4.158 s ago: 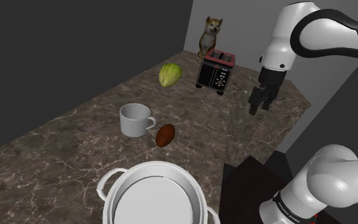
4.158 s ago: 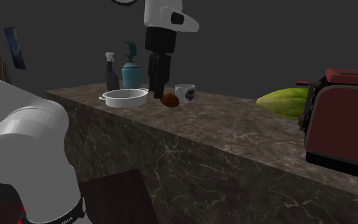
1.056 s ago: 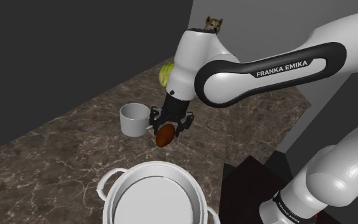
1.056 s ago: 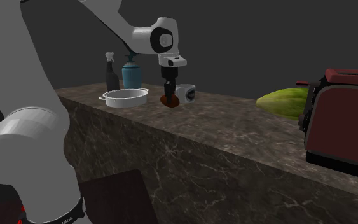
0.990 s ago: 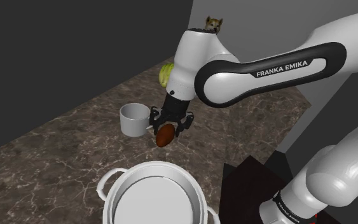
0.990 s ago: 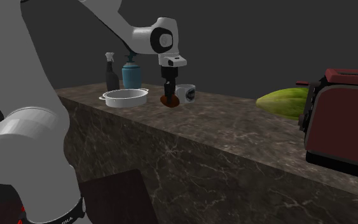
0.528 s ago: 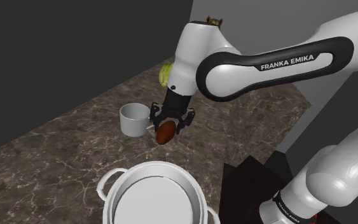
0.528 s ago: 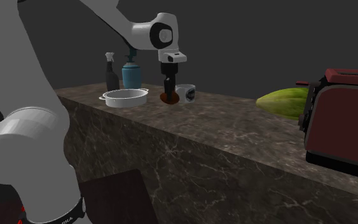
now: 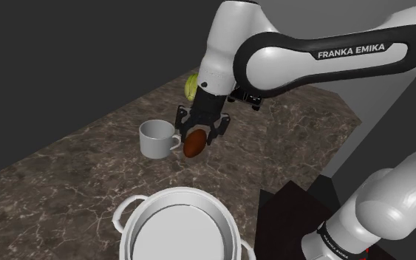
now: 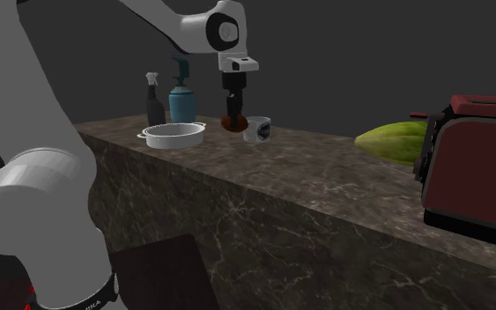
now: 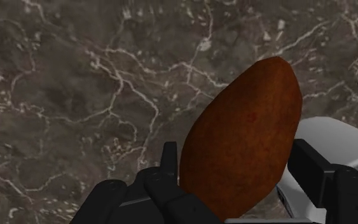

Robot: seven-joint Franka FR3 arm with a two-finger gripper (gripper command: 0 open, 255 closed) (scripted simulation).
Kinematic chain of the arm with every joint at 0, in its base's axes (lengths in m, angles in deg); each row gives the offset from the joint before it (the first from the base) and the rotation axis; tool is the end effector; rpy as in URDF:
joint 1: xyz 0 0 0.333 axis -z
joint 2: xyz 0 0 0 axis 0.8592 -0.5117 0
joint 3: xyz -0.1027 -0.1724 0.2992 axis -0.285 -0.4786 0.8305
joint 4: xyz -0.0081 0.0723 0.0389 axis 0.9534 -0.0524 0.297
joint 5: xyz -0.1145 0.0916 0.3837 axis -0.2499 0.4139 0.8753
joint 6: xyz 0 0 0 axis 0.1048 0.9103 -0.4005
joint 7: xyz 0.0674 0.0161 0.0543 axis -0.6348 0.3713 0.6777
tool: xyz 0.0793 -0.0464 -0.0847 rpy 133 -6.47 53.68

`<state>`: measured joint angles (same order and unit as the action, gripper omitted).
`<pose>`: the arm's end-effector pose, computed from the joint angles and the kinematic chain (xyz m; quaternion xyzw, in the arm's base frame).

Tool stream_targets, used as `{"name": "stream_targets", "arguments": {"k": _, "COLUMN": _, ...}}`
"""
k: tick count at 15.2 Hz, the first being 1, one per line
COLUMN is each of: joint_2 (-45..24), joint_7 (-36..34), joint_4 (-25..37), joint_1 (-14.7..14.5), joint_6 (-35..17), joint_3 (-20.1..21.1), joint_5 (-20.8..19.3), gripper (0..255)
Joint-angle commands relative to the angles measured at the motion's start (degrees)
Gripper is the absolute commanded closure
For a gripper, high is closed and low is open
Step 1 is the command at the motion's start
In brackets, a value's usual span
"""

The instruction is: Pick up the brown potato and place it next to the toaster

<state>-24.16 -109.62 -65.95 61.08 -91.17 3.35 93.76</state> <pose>0.4329 0.3177 0.5150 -0.9628 0.2662 -0.0225 0.0415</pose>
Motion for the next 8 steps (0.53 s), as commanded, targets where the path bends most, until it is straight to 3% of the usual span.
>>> {"name": "stream_targets", "arguments": {"k": 1, "joint_2": 0.4, "joint_7": 0.2, "joint_4": 1.3, "joint_1": 0.1, "joint_6": 1.7, "joint_3": -0.3, "joint_5": 0.1, "gripper": 255}}
{"name": "stream_targets", "arguments": {"k": 8, "joint_2": 1.0, "joint_7": 0.3, "joint_4": 6.1, "joint_1": 0.3, "joint_6": 7.1, "joint_3": -0.8, "joint_5": 0.2, "gripper": 255}}
